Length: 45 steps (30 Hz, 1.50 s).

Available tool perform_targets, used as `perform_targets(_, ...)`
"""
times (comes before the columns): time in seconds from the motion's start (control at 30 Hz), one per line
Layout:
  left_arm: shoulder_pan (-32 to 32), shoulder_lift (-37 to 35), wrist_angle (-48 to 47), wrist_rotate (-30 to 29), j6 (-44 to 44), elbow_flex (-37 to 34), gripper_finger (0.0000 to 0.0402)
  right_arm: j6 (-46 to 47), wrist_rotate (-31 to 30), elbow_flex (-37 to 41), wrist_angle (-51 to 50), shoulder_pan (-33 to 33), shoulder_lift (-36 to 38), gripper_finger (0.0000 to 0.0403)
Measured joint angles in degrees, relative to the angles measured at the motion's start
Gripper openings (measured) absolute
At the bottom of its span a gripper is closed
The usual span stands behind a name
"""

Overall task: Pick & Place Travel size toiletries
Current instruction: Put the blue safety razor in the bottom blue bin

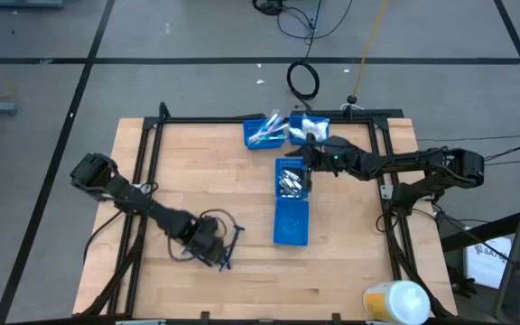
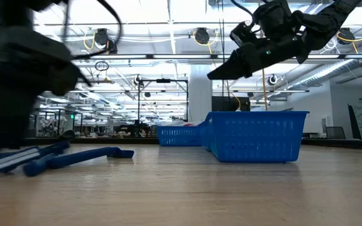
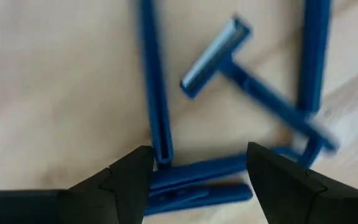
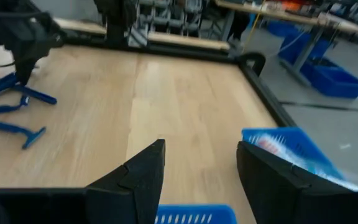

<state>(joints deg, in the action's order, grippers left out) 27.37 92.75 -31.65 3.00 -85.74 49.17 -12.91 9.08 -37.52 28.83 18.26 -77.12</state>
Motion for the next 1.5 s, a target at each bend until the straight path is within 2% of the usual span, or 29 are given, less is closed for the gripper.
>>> perform_targets(0.1, 3.29, 0.00, -0.30, -0.54, -4.59, 0.00, 0.0253, -0.02, 0.14, 0.00, 2.14, 0.00, 0.00, 0.0187)
perform_targets(0.23, 4.64, 0.00, -1.29, -6.39, -6.26, 0.00, 0.0253, -0.02, 0.15, 0.00, 3.27, 0.00, 0.02, 0.0184)
perform_targets(0.3, 4.36, 0.00, -2.66, -7.47, -7.57, 0.00, 0.0253, 0.00, 0.16, 0.00, 3.08, 0.00, 0.02, 0.0182)
perform_targets(0.57, 2.05, 0.00, -12.39, -4.69, -17.39, -0.03, 0.0253, 0.15, 0.17, 0.00, 2.45, 0.00, 0.02, 0.0180)
perform_targets(0.8, 1.41, 0.78, -7.16, -4.25, -13.25, -0.82, 0.0253, 0.20, 0.17, 0.00, 2.11, 0.01, 0.02, 0.0178)
perform_targets(1.0, 0.67, 2.77, -7.55, 1.63, -18.33, -0.96, 0.0253, 0.20, 0.17, 0.00, 2.20, 0.00, 0.02, 0.0176)
perform_targets(1.2, -0.49, 3.43, -8.10, 2.80, -16.88, -0.98, 0.0249, 0.20, 0.17, 0.00, 2.18, 0.00, 0.02, 0.0173)
perform_targets(1.33, -0.75, 3.48, -8.45, 2.72, -16.41, -1.05, 0.0210, 0.16, 0.14, 0.00, 2.18, 0.00, 0.02, 0.0173)
perform_targets(1.5, -1.61, 3.51, -9.20, 1.61, -12.46, -1.09, 0.0119, 0.22, 0.07, 0.00, 2.06, 0.00, 0.02, 0.0170)
